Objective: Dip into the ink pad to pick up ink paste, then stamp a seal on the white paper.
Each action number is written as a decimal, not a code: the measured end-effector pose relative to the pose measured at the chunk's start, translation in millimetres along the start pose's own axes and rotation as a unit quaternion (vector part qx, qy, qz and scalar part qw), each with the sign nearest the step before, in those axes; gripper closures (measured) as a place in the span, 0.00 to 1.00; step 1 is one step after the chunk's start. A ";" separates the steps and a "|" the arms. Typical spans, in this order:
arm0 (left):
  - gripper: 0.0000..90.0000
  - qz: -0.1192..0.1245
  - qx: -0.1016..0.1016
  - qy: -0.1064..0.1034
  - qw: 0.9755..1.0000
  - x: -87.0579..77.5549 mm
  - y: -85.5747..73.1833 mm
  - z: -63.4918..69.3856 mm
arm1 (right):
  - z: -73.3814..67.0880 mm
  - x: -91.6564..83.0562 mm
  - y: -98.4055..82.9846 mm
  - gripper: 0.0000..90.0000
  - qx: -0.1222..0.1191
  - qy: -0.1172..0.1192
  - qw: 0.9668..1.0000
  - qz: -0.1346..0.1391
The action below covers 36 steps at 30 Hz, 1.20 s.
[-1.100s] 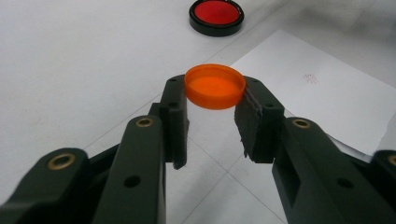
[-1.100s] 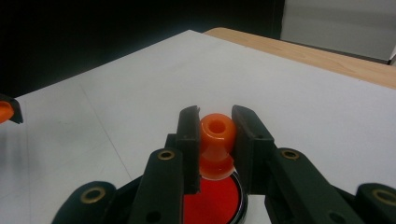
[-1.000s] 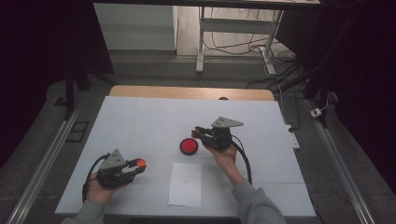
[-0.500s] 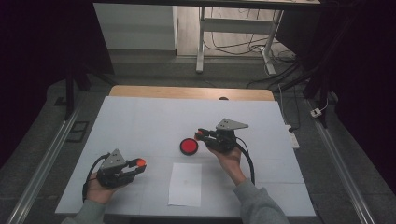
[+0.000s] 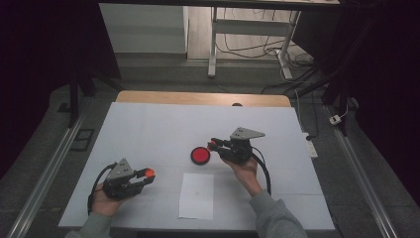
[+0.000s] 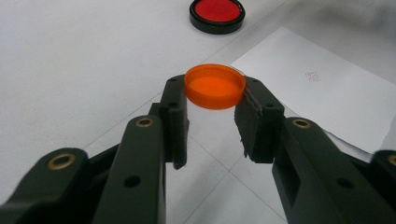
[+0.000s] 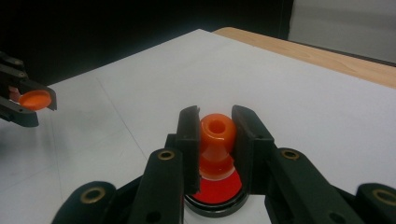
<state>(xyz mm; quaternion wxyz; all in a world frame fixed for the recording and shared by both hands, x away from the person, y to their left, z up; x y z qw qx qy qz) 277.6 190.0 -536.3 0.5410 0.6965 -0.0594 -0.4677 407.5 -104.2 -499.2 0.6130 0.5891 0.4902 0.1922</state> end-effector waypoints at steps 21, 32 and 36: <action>0.72 0.000 0.001 -0.002 1.000 0.8 0.2 0.6 | -7.7 -10.0 -6.1 0.81 -0.002 0.005 1.000 -0.004; 0.72 0.000 0.002 -0.001 1.000 0.7 0.5 1.2 | -20.9 -14.9 -9.3 0.81 -0.015 0.022 1.000 -0.008; 0.72 0.000 0.002 -0.001 1.000 0.5 0.5 1.0 | -24.0 -16.8 -10.1 0.81 -0.017 0.027 0.999 -0.007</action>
Point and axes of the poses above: each handheld gripper's, and its own axes: x roughly forward along the jaws, y roughly out of its top, z roughly to its right, the point moved 5 cm from there along x, roughly forward along the jaws, and after that the axes turned 3 degrees about x, right-handed, at the moved point
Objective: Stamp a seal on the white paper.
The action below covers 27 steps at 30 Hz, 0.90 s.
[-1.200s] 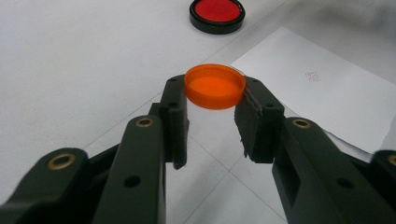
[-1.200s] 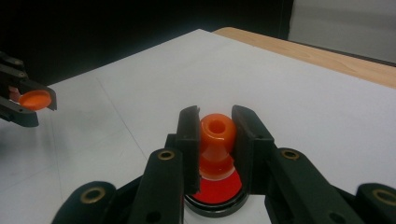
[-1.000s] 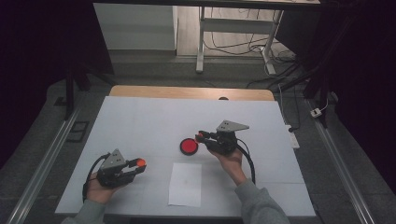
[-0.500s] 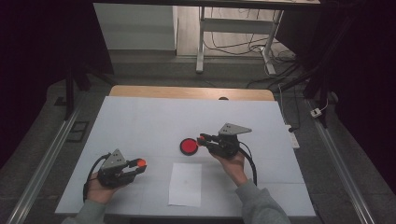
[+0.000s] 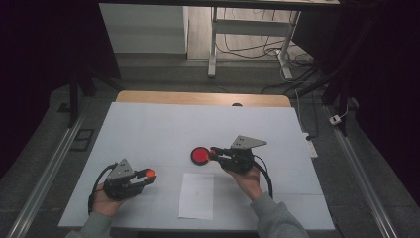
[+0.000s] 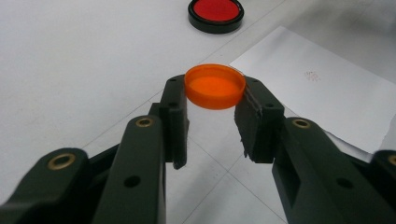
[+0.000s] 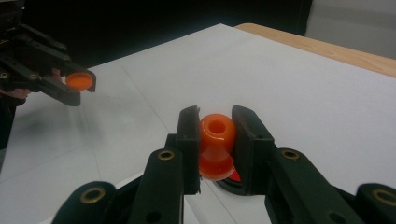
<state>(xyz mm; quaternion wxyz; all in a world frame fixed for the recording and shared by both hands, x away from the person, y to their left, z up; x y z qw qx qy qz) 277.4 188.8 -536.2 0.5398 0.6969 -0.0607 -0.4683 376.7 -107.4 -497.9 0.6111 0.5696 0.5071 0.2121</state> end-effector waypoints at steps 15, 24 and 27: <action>0.72 0.002 -0.002 0.000 1.000 -1.0 -0.5 -1.2 | -12.3 -3.4 -5.7 0.81 -0.006 0.018 1.000 -0.007; 0.72 0.001 -0.001 0.000 1.000 -1.0 -0.4 -1.2 | -21.2 -7.8 -6.7 0.81 -0.017 0.029 0.999 -0.009; 0.72 0.001 -0.001 0.000 1.000 -1.0 -0.2 -1.0 | -26.9 -8.2 -7.9 0.81 -0.019 0.036 0.999 -0.011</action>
Point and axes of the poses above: each handheld gripper's, and its own axes: x roughly forward along the jaws, y roughly out of its top, z roughly to its right, the point moved 5 cm from there along x, roughly forward along the jaws, and after that the axes turned 3 degrees about x, right-handed, at the moved point
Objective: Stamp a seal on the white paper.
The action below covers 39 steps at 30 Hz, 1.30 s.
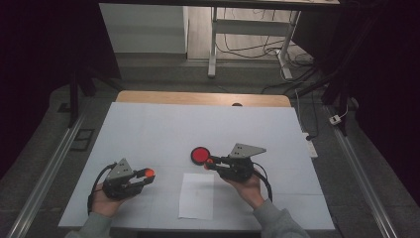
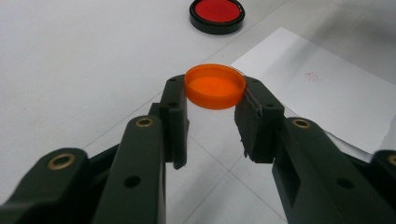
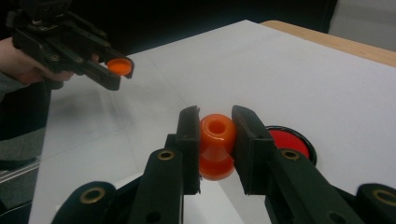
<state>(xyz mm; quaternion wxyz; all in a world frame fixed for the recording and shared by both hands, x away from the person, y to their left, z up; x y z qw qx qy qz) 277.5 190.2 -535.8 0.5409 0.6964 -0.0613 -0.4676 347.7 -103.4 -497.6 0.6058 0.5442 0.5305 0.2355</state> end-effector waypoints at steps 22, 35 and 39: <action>0.72 -0.001 -0.001 0.000 1.000 0.4 -0.2 0.3 | -22.7 10.7 -22.6 0.80 -0.005 0.036 0.998 -0.044; 0.72 -0.001 0.001 -0.001 1.000 0.4 0.0 1.0 | -29.2 15.4 -26.4 0.80 -0.014 0.045 0.997 -0.056; 0.72 -0.001 0.001 -0.001 1.000 0.8 0.0 1.2 | -32.0 17.8 -28.3 0.80 -0.021 0.048 0.997 -0.063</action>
Point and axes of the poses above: each handheld gripper's, and its own axes: x roughly forward along the jaws, y roughly out of its top, z roughly to its right, the point moved 5 cm from there along x, roughly forward along the jaws, and after that the axes turned 3 degrees about x, right-handed, at the moved point
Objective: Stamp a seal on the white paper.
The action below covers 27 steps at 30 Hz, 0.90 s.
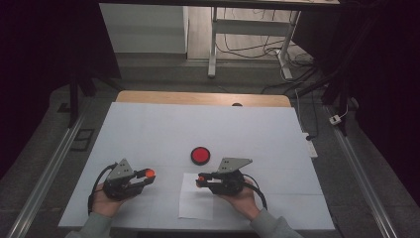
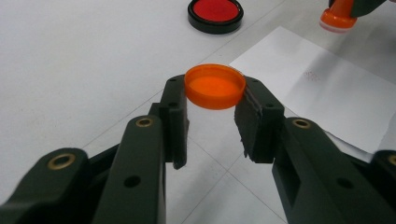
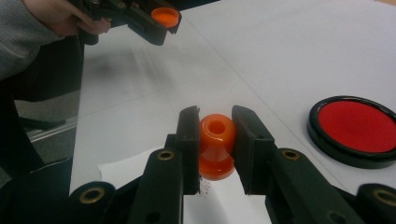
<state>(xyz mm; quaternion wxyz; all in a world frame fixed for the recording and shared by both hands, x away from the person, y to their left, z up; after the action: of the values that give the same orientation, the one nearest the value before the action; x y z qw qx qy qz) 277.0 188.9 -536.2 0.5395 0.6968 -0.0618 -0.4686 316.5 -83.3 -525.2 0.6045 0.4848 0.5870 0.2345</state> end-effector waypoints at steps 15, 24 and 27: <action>0.72 -0.001 0.000 0.000 1.000 0.4 -0.4 -0.2 | -4.8 9.8 -7.8 0.80 -0.010 0.002 0.999 -0.030; 0.72 -0.002 -0.002 -0.002 1.000 0.5 -0.9 -0.6 | -5.6 14.8 -13.1 0.80 -0.013 -0.002 0.999 -0.046; 0.72 -0.003 -0.001 -0.002 1.000 0.6 -1.0 -0.6 | -5.5 16.4 -14.7 0.80 -0.012 -0.002 0.999 -0.049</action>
<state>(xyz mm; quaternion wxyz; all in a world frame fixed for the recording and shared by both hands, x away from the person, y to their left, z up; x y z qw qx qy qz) 277.4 189.4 -537.4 0.5385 0.6958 -0.0603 -0.4714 310.4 -73.8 -545.0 0.6224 0.4485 0.6059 0.2103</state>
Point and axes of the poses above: each handheld gripper's, and its own axes: x roughly forward along the jaws, y roughly out of its top, z roughly to its right, the point moved 5 cm from there along x, roughly forward along the jaws, and after that the axes turned 3 degrees about x, right-handed, at the moved point
